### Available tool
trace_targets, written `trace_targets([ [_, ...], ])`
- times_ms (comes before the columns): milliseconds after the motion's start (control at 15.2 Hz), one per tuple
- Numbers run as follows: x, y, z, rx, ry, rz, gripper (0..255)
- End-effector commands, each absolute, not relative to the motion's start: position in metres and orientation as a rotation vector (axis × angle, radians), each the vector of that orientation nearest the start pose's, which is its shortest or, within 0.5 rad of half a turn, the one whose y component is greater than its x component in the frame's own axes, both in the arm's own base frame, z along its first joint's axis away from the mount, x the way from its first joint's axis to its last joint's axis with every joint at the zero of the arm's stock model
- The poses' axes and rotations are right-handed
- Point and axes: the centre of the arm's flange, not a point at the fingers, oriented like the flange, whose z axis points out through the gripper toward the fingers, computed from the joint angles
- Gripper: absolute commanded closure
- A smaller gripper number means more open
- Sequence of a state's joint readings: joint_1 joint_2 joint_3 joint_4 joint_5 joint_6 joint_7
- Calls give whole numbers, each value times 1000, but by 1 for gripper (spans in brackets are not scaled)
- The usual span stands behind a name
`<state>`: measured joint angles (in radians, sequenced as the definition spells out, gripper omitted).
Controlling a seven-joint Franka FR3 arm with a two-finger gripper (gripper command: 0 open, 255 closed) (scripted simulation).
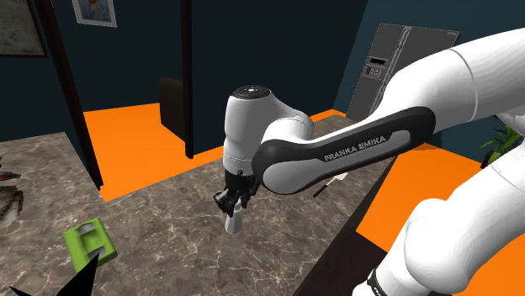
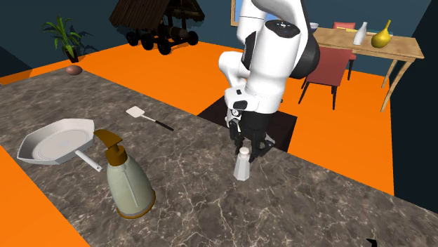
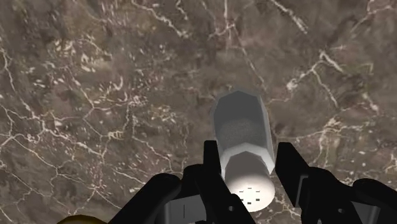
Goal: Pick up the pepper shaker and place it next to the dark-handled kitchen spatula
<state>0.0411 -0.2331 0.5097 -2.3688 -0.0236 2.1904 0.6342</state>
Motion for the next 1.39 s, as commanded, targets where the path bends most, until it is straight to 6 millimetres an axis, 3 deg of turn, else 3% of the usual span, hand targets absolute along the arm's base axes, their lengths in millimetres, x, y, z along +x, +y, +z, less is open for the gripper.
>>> trace_targets([
  [0,401,250,419,-3232,129,-152,255],
  [1320,401,250,525,-3232,129,-152,255],
])
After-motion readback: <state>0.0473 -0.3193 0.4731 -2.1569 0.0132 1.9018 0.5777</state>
